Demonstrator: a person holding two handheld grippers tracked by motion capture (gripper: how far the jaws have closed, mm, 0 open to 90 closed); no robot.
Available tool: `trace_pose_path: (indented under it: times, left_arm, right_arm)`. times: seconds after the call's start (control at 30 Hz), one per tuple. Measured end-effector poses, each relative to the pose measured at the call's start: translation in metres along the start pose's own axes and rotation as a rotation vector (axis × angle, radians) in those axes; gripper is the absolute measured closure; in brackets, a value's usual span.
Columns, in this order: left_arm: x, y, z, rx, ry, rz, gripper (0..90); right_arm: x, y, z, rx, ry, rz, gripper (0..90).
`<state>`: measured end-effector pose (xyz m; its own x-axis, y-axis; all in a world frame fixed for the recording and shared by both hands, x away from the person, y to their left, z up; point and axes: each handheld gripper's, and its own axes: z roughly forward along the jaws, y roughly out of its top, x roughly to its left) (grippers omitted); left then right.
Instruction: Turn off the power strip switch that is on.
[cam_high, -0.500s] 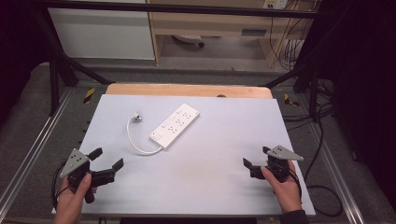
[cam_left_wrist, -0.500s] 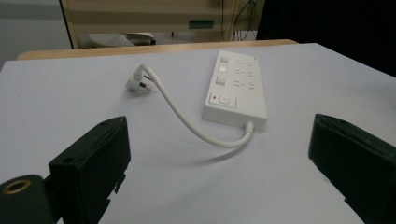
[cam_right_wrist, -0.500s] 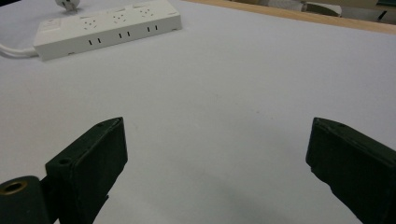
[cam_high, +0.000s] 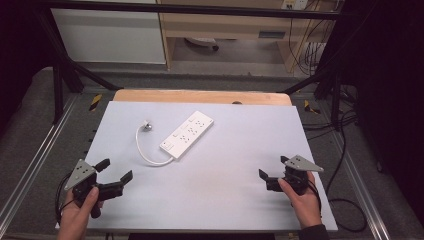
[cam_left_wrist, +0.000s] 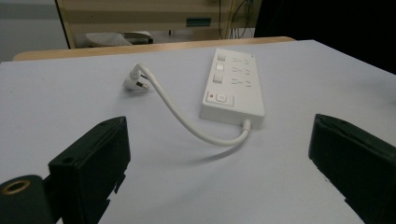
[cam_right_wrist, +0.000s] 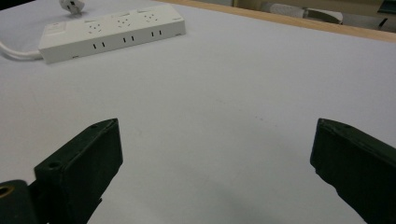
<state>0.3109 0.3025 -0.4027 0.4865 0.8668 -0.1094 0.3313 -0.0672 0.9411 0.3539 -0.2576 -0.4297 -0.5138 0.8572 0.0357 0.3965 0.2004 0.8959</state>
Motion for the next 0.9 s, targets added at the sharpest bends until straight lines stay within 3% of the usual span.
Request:
trace_pose_path:
  times: [0.33,0.67,0.9]
  left_arm:
    - [-0.005,0.005,0.001,-0.017,-0.035,-0.015,4.6]
    - [-0.008,0.014,0.011,-0.007,-0.048,-0.076,5.9]
    - [-0.014,0.022,0.028,0.026,-0.064,-0.043,6.2]
  right_arm:
    - [0.003,0.0,0.001,-0.003,0.022,-0.02,3.1]
    - [0.004,-0.001,0.001,-0.004,0.041,-0.02,4.0]
    - [0.006,0.0,0.002,0.003,0.055,-0.032,3.4]
